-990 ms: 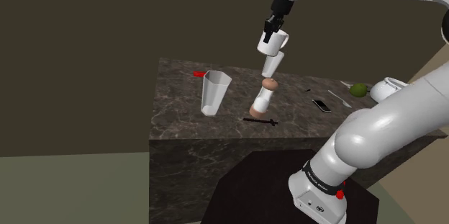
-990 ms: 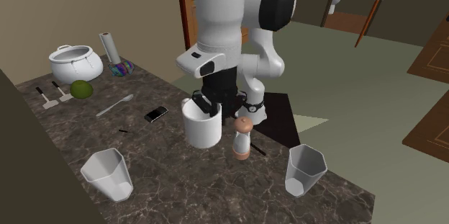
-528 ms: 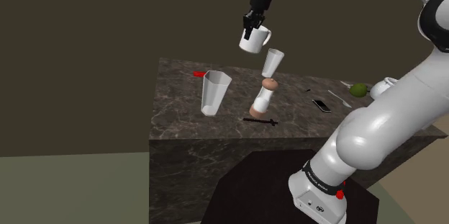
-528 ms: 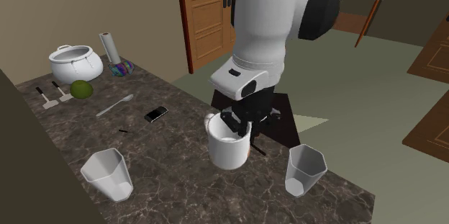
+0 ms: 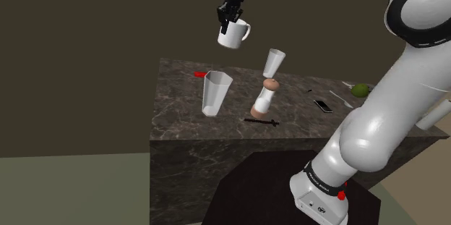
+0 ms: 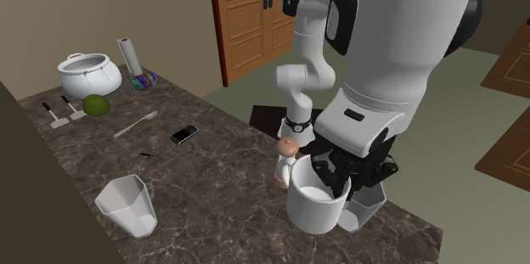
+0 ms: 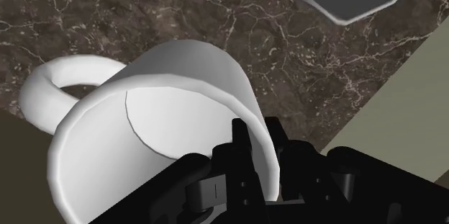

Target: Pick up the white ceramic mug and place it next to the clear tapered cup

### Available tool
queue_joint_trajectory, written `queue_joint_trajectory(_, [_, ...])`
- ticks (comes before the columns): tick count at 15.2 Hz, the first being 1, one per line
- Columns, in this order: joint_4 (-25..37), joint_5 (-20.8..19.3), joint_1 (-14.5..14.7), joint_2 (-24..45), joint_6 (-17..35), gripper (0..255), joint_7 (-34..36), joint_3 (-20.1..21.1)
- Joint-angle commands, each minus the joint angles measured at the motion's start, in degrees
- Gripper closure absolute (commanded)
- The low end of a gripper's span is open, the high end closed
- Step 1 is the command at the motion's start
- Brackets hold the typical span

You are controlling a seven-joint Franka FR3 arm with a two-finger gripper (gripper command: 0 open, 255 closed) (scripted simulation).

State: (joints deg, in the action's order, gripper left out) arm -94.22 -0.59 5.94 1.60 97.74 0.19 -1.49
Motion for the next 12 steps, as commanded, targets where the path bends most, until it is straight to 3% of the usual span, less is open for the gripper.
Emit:
queue_joint_trajectory(1, [3.46, -0.06, 1.14, 2.89, -0.55, 255, 2.25, 1.07])
queue_joint_trajectory(9, [25.26, -1.17, 5.74, 18.64, -6.71, 255, 9.49, 3.93])
queue_joint_trajectory(12, [21.71, -1.13, 5.71, 17.84, -3.96, 255, 9.52, 3.89])
